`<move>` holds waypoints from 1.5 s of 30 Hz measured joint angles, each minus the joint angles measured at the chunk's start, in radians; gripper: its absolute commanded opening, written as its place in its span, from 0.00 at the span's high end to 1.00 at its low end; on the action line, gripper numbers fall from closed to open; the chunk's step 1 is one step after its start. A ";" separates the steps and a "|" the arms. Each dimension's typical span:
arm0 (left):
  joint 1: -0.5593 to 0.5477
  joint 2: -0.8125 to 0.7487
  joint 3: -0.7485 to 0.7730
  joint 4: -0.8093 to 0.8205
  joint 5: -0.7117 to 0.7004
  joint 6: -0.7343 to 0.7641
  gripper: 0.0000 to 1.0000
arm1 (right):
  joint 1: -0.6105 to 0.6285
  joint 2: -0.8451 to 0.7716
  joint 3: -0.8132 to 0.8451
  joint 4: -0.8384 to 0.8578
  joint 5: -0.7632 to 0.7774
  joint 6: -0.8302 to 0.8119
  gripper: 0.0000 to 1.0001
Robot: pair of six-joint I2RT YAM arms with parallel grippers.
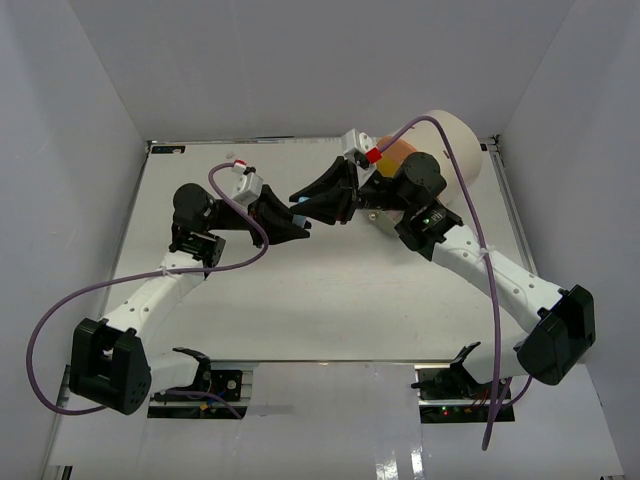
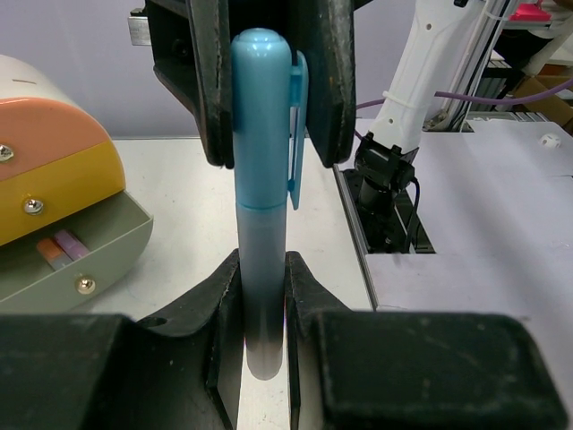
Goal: Sort the stationery into containers
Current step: Close the pen cap on the pen, then place the pen in the drawer.
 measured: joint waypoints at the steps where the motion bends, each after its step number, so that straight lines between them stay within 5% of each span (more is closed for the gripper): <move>1: 0.000 0.003 0.004 -0.001 0.000 0.001 1.00 | 0.000 0.002 0.003 -0.005 0.002 -0.004 0.92; 21: 0.008 0.008 0.010 0.007 0.001 -0.012 1.00 | 0.000 0.018 0.016 -0.016 0.002 -0.021 0.92; 27: 0.007 0.006 -0.012 0.014 -0.013 -0.008 0.92 | 0.000 0.010 0.002 0.000 0.007 -0.019 0.92; 33: 0.007 0.006 -0.096 0.075 -0.035 -0.053 0.81 | 0.000 0.019 -0.023 -0.011 0.005 -0.006 0.92; 45: -0.007 -0.019 -0.126 0.043 -0.107 -0.085 0.41 | -0.008 0.040 -0.077 -0.071 0.014 0.002 0.92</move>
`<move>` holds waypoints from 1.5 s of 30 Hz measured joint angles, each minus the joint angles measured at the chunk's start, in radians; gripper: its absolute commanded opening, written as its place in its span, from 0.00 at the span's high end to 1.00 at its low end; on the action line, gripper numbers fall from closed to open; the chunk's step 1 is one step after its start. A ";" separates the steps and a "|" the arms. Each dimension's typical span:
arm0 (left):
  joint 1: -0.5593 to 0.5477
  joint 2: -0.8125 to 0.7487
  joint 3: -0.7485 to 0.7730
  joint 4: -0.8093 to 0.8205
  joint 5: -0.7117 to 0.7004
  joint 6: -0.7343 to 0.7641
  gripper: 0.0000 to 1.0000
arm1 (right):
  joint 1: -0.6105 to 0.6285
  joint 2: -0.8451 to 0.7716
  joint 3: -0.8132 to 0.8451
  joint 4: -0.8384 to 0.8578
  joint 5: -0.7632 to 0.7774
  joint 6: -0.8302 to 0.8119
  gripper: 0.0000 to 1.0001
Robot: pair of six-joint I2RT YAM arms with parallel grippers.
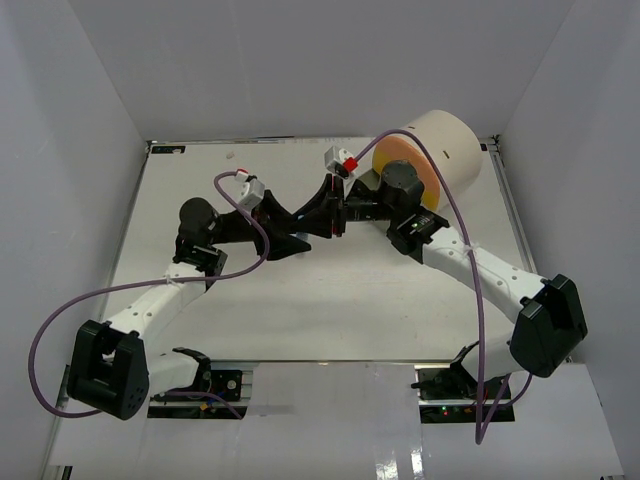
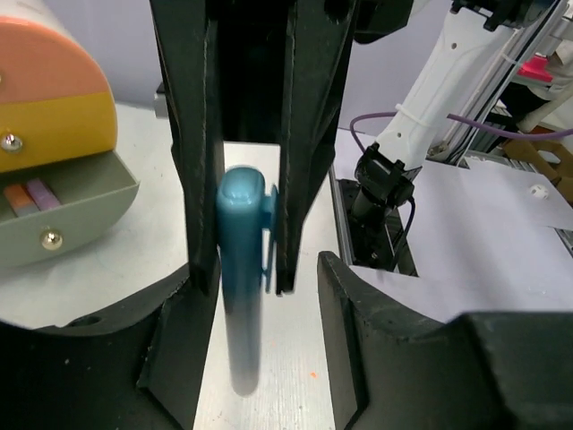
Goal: Sort the stationery into containers
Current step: Place the pen in the drawer.
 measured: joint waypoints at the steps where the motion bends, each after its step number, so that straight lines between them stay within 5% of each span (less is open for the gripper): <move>1: 0.000 -0.001 -0.006 -0.016 -0.006 0.006 0.38 | -0.006 0.000 -0.002 -0.011 0.002 -0.001 0.92; 10: 0.000 -0.007 -0.010 -0.222 -0.078 0.096 0.03 | -0.114 -0.035 -0.028 -0.108 0.062 -0.046 0.92; 19: -0.002 -0.007 0.019 -0.613 -0.494 0.206 0.02 | -0.155 -0.058 0.032 -0.377 0.570 -0.306 0.92; 27: -0.001 -0.029 0.037 -0.795 -0.876 0.238 0.02 | -0.177 0.138 0.091 -0.452 1.001 -0.451 0.92; 33: -0.001 -0.061 0.037 -0.827 -0.998 0.252 0.02 | -0.196 0.306 0.167 -0.497 1.158 -0.494 0.78; 37: -0.001 -0.062 0.037 -0.837 -1.022 0.256 0.02 | -0.200 0.384 0.228 -0.515 1.223 -0.519 0.41; 40: -0.001 -0.062 0.038 -0.847 -1.028 0.259 0.02 | -0.200 0.419 0.270 -0.532 1.240 -0.524 0.24; 45: -0.001 -0.062 0.039 -0.852 -1.035 0.259 0.02 | -0.200 0.412 0.286 -0.554 1.217 -0.523 0.17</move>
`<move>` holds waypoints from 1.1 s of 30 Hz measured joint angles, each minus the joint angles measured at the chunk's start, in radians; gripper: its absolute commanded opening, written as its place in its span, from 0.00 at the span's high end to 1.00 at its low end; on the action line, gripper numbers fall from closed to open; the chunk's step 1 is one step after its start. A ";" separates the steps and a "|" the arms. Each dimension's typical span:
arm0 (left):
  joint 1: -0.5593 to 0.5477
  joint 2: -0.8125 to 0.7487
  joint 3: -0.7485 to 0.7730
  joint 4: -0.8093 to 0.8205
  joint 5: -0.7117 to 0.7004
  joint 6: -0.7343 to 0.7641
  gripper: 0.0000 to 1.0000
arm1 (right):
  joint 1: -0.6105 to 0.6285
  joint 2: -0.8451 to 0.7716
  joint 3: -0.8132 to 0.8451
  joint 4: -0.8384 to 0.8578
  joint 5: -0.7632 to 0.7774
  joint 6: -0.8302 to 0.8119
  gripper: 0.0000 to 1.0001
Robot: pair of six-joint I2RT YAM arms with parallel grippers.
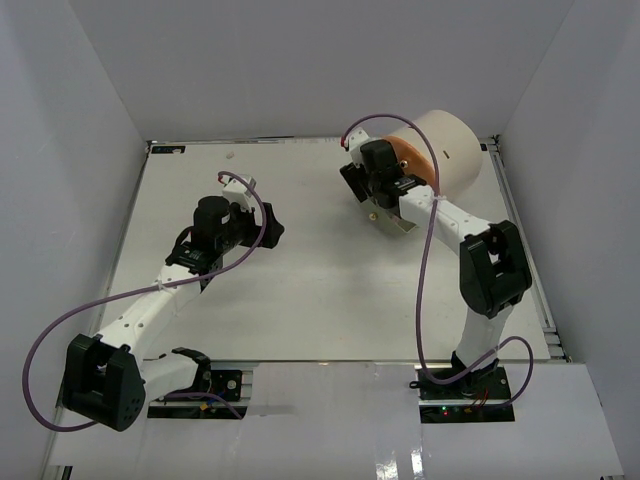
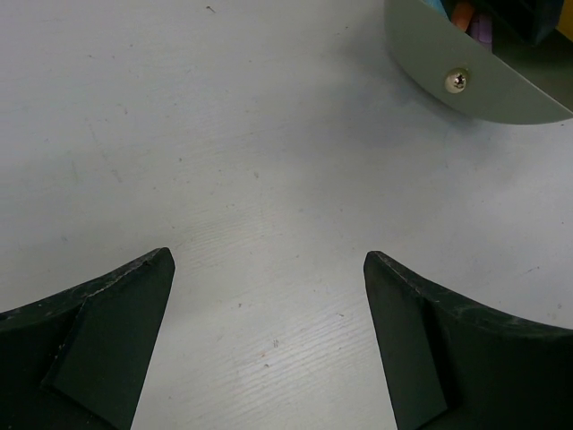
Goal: Sort the stationery into containers
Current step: Place the pen in the drawer, then close the drawer in the storage box.
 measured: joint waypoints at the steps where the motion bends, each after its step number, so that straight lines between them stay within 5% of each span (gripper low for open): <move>1: 0.000 0.000 0.000 0.000 -0.001 0.000 0.02 | 0.001 -0.010 -0.002 -0.004 -0.023 0.001 0.17; 10: 0.010 -0.047 0.000 -0.003 -0.071 -0.006 0.02 | 0.051 -0.217 -0.105 -0.001 -0.303 0.016 0.13; 17: 0.014 -0.132 0.000 0.013 -0.187 -0.016 0.02 | 0.091 -0.175 -0.203 -0.013 -0.404 0.057 0.12; 33: 0.015 -0.139 -0.009 0.027 -0.237 -0.016 0.02 | 0.063 0.034 -0.167 -0.027 -0.177 0.052 0.13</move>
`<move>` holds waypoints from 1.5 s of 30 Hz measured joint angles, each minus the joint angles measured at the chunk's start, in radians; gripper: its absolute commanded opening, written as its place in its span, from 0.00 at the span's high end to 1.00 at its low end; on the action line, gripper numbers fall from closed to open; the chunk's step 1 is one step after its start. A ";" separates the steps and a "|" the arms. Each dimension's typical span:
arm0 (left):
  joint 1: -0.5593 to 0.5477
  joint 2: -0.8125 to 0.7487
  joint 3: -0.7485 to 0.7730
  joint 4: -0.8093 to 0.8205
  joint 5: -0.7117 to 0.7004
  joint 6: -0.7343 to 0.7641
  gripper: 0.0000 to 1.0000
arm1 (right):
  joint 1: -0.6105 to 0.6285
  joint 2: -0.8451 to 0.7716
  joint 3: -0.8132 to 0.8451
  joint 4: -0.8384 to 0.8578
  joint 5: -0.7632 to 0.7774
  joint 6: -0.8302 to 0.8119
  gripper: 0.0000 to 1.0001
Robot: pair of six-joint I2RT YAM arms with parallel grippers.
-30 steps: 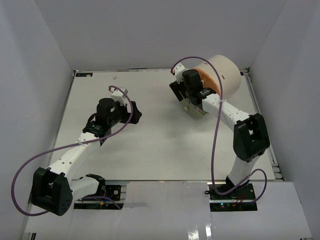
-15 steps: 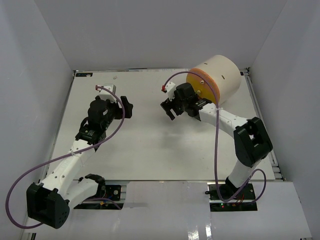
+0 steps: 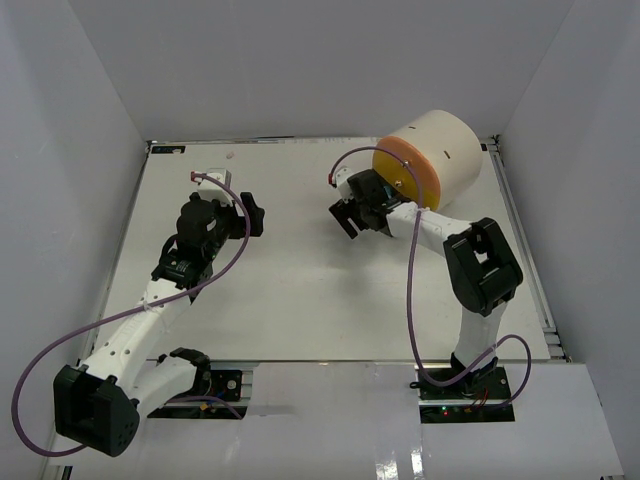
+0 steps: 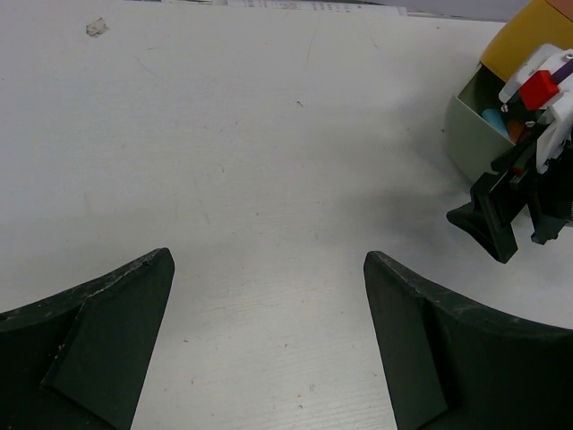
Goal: Sort the stationery into containers
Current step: Close the drawer in the storage box, then reset both arms
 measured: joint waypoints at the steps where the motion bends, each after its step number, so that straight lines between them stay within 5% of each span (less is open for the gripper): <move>1: 0.000 0.000 0.000 0.000 0.000 0.000 0.02 | -0.004 0.000 0.003 0.000 0.015 -0.004 0.13; 35: 0.000 0.000 -0.004 0.003 -0.011 0.000 0.02 | -0.063 0.072 0.090 0.080 0.237 -0.156 0.11; 39: 0.000 -0.001 -0.004 0.003 -0.011 0.000 0.02 | -0.056 -0.055 0.026 0.075 0.174 -0.136 0.11; 45: 0.000 -0.026 -0.002 -0.011 -0.022 0.000 0.02 | -0.049 -0.457 -0.079 0.083 0.091 -0.049 0.10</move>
